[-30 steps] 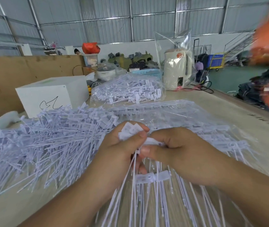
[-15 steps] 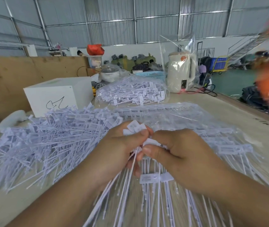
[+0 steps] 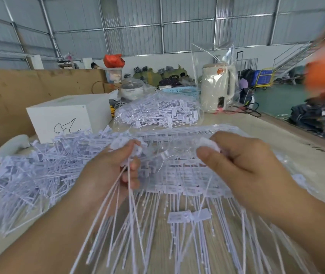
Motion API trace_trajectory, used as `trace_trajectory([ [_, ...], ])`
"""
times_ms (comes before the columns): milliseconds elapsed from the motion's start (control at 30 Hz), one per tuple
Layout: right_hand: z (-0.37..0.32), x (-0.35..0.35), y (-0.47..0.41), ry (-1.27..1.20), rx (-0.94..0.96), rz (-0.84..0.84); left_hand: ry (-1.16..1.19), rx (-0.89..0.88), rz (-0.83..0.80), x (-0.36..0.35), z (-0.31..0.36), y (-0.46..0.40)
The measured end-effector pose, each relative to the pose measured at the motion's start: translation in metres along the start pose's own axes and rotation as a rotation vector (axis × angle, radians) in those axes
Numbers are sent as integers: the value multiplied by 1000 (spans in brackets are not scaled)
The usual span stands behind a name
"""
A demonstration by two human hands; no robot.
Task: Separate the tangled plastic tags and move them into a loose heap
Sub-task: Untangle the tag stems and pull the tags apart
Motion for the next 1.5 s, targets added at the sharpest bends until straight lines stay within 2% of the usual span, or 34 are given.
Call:
trace_trajectory([
  [67, 7, -13, 2, -142, -65, -140, -134, -141, -54, -14, 1, 6],
  [167, 3, -37, 7, -80, -29, -305, -293, -228, -129, -41, -9, 22],
  [233, 2, -46, 9, 1, 9, -334, -296, -214, -193, -52, -15, 30],
  [333, 7, -50, 11, -8, -36, -349, -308, -211, -259, -59, -16, 34],
  [533, 8, -53, 10, -203, -142, -461, -308, -203, -247, -56, -11, 31],
  [633, 16, -47, 10, -165, -215, -526, -249, -210, -180, -45, -4, 29],
  [767, 18, -50, 10, -198, -228, -575, -280, -219, -215, -46, -3, 31],
  [900, 11, -46, 7, -233, -189, -367, -216, -223, -195, -48, -7, 29],
  [967, 9, -38, 3, -134, -148, -182, -74, -180, -153, -43, -7, 24],
  [1033, 14, -15, -2, -128, -149, 72, 108, -97, -68, -30, -5, 16],
  [1100, 17, 5, -5, -188, -133, 187, 157, -57, 9, -14, -1, 11],
  [1167, 16, -2, -2, -255, -131, 29, -9, -90, 6, -13, 0, 13],
  [1233, 11, -29, 3, -315, -128, -239, -222, -166, -81, -27, -4, 21],
  [1267, 9, -39, 6, -293, -109, -319, -284, -199, -138, -37, -7, 25],
  [1333, 7, -48, 7, -202, -60, -363, -301, -215, -216, -48, -16, 31],
  [1500, 12, -52, 8, -36, -69, -391, -345, -178, -241, -47, -26, 30],
])
Point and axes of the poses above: each hand's wrist, its own y-axis away from the middle knuckle, its own x-axis out of the back of the hand, z = x × y, the point moved 7 cm from there along -y, towards the middle knuckle, and after that the axes turned 4 degrees about -x, right-handed, at the moved point
